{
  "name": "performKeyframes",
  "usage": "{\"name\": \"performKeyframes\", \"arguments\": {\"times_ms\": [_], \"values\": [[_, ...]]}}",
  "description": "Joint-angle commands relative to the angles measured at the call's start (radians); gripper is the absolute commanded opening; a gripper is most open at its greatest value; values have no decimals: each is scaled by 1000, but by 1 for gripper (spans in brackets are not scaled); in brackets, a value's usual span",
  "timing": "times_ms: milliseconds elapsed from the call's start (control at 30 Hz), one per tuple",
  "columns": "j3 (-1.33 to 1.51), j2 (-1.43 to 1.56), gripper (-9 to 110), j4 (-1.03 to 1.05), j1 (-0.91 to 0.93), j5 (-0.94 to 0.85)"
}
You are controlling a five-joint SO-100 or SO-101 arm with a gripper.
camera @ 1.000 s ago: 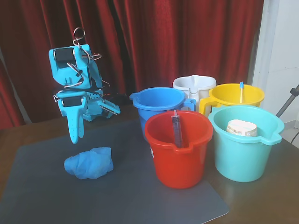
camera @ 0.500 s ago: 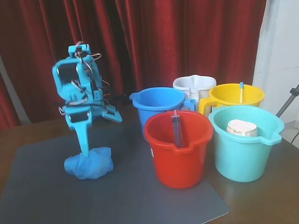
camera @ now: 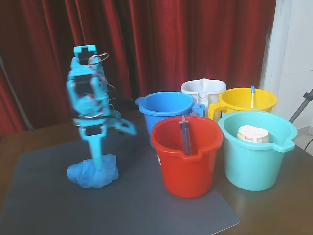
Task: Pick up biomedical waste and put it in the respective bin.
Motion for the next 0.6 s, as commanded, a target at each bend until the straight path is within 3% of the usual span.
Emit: {"name": "performKeyframes", "arguments": {"times_ms": [0,567], "values": [[-5,69,50,-61,-49,57],[-230,-279,51,-94,-40,44]]}}
